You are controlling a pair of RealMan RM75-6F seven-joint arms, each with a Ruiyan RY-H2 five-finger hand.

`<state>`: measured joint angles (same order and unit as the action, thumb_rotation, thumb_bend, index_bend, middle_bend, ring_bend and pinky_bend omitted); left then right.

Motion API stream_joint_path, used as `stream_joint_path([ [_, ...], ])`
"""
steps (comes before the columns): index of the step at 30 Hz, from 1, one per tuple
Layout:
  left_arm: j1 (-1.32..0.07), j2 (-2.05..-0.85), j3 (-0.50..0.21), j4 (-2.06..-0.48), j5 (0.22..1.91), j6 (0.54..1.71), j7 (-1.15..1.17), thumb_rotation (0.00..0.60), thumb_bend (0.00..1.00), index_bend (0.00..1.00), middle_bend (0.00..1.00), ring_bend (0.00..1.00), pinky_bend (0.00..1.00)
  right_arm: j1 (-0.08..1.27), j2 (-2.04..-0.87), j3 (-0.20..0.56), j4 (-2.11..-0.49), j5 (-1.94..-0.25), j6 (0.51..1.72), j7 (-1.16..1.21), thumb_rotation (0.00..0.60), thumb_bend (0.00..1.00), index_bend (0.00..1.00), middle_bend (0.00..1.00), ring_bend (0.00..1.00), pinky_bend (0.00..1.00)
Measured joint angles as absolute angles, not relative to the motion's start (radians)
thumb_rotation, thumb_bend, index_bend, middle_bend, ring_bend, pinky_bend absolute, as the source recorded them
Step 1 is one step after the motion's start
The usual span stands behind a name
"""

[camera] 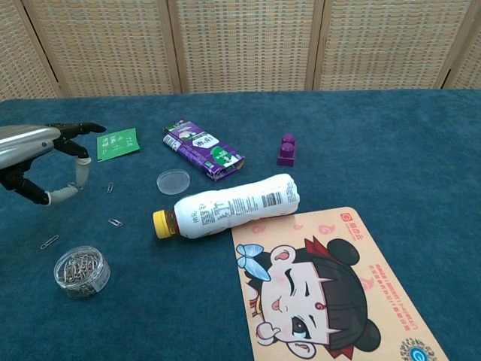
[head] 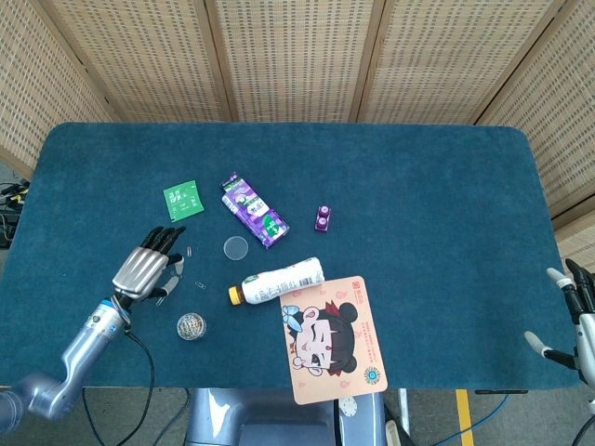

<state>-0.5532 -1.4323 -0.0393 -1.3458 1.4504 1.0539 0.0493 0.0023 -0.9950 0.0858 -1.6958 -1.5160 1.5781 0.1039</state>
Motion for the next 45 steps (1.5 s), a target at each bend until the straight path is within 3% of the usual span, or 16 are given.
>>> stream_joint_path([
  [10,-0.485,-1.390,0.109,-1.408,1.665,1.178,0.042,0.600,0.45,0.69,0.00,0.00,0.00,0.001,-0.996,0.082,-1.696,-1.527,1.582,0.101,0.600,0.00,0.12,0.00,0.00,0.00],
  [28,-0.473,-1.430,0.131,-1.385,1.681,1.157,0.044,0.600,0.45,0.69,0.00,0.00,0.00,-0.002,-0.989,0.084,-1.695,-1.525,1.588,0.120,0.600,0.00,0.12,0.00,0.00,0.00],
  [30,-0.473,-1.434,0.132,-1.383,1.683,1.156,0.042,0.600,0.45,0.64,0.00,0.00,0.00,-0.003,-0.989,0.083,-1.695,-1.527,1.590,0.121,0.600,0.00,0.12,0.00,0.00,0.00],
  [35,-0.473,-1.439,0.129,-1.379,1.687,1.160,0.039,0.600,0.39,0.36,0.00,0.00,0.00,-0.003,-0.989,0.084,-1.695,-1.527,1.591,0.123,0.600,0.00,0.12,0.00,0.00,0.00],
  [45,-0.471,-1.419,0.122,-1.398,1.697,1.192,-0.001,0.600,0.37,0.33,0.00,0.00,0.00,-0.004,-0.988,0.084,-1.694,-1.528,1.594,0.126,0.600,0.00,0.12,0.00,0.00,0.00],
])
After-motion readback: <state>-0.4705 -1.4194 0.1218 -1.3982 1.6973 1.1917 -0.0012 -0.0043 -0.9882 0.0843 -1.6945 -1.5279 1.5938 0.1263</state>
